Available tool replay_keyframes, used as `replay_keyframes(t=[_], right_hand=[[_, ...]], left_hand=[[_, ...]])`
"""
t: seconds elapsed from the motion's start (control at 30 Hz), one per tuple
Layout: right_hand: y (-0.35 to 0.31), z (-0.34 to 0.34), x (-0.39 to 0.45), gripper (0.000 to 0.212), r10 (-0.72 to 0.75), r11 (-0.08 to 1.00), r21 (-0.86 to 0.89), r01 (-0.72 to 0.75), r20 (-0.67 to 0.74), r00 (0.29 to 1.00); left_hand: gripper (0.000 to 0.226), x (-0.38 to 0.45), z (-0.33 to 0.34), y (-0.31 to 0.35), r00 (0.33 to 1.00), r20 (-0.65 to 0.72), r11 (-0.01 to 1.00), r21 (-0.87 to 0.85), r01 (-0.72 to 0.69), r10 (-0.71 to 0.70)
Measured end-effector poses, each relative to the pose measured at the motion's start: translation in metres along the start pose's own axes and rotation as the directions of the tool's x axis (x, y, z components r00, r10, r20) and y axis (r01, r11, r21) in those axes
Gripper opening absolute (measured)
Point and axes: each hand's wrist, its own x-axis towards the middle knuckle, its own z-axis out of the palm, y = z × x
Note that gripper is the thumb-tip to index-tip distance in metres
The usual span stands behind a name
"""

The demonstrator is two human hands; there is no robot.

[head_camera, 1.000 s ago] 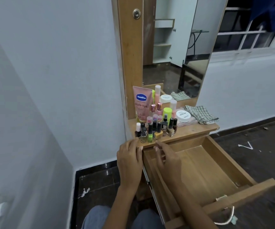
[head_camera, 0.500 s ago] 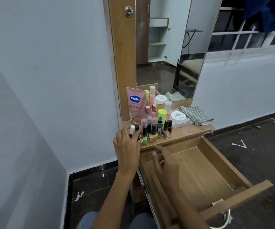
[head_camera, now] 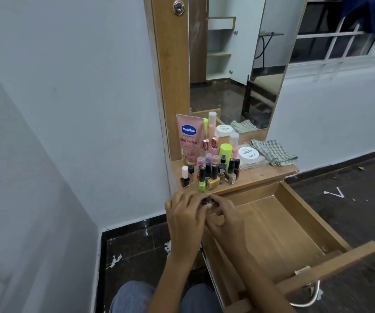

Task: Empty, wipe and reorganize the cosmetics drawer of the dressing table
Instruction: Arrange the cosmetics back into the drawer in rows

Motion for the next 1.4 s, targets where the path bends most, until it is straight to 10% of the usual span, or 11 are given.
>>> replay_keyframes(t=[0.23,0.53,1.1,1.4], right_hand=[[0.012,-0.006,-0.002,0.024,0.284,0.959,-0.018,-0.284,-0.022,0.959],[0.054,0.023,0.015,0.024,0.686,0.727,-0.330,-0.602,0.356,0.634],[0.047,0.011,0.007,0.022,0.489,0.872,-0.162,-0.462,0.246,0.837],[0.029,0.003,0.014,0.019,0.272,0.962,0.029,-0.271,-0.035,0.962]], left_hand=[[0.037,-0.010,-0.002,-0.004,0.989,0.112,0.993,-0.044,0.106,-0.100],[0.026,-0.023,-0.004,-0.022,0.964,0.215,0.985,0.098,0.139,-0.157],[0.038,0.010,0.003,-0.010,0.999,-0.044,0.986,0.167,0.011,-0.004],[0.047,0.061,0.015,0.004,0.992,0.128,0.910,0.412,-0.046,-0.008]])
